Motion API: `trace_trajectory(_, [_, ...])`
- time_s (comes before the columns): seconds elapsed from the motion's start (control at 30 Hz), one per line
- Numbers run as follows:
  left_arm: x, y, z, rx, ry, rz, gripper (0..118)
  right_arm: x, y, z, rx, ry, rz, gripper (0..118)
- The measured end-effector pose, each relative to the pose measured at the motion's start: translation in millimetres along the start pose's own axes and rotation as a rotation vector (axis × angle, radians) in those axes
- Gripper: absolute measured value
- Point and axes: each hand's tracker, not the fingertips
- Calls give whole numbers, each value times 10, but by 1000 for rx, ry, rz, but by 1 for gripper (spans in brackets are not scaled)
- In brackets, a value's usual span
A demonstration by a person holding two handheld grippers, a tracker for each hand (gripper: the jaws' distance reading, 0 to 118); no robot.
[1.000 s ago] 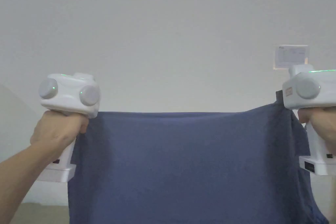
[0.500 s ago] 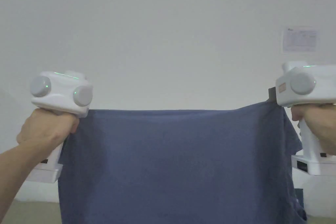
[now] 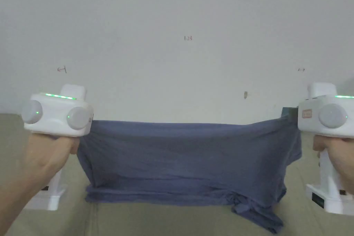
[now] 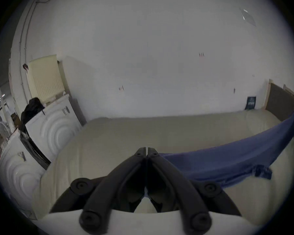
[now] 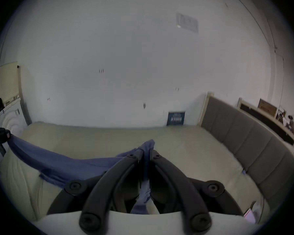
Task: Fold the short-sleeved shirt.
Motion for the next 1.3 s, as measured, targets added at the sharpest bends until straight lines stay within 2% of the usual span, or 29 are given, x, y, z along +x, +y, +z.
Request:
trace_trajectory(0.03, [4, -114, 21, -18, -15, -17, 0, 48, -208, 11, -6, 25, -4, 10])
trace_trajectory(0.07, [-16, -247, 72, -20, -11, -23, 0, 57, -229, 49, -18, 5, 26, 10])
trace_trajectory(0.1, [-27, -365, 138, -32, -25, -31, 0, 73, -538, 275, -39, 18, 41, 10])
trace_trajectory(0.2, [-120, -681, 402, -49, -44, -42, 0, 136, -924, 588, -82, 44, 90, 10])
trace_trajectory(0.23, [-160, -769, 502, -51, -50, -39, 0, 128, -1025, 770, -92, 56, 66, 10])
trace_trajectory(0.33, [-299, -1077, 859, -80, -73, -15, 0, 165, -1332, 1124, -128, 66, 67, 10])
trace_trajectory(0.57, [-582, -1796, 1705, -131, -99, -1, 0, 301, -2138, 1988, -188, 93, 16, 10])
trace_trajectory(0.63, [-625, -1993, 1917, -146, -106, 5, 0, 384, -2348, 2226, -206, 104, -32, 10])
trace_trajectory(0.83, [-732, -2636, 2482, -200, -125, 9, 0, 502, -2913, 2870, -248, 113, 1, 10])
trace_trajectory(0.87, [-746, -2735, 2570, -217, -125, 1, 0, 521, -2979, 2949, -266, 118, 25, 10])
trace_trajectory(1.0, [-884, -3015, 2832, -240, -144, 52, 0, 676, -3222, 3232, -276, 125, -2, 10])
trace_trajectory(1.1, [-951, -3192, 2934, -271, -167, 65, 0, 741, -3399, 3345, -299, 130, 16, 10])
trace_trajectory(1.23, [-961, -3364, 2969, -308, -180, 62, 0, 709, -3570, 3416, -332, 126, 63, 10])
trace_trajectory(1.3, [-953, -3418, 2931, -325, -183, 70, 0, 711, -3634, 3394, -346, 130, 60, 10])
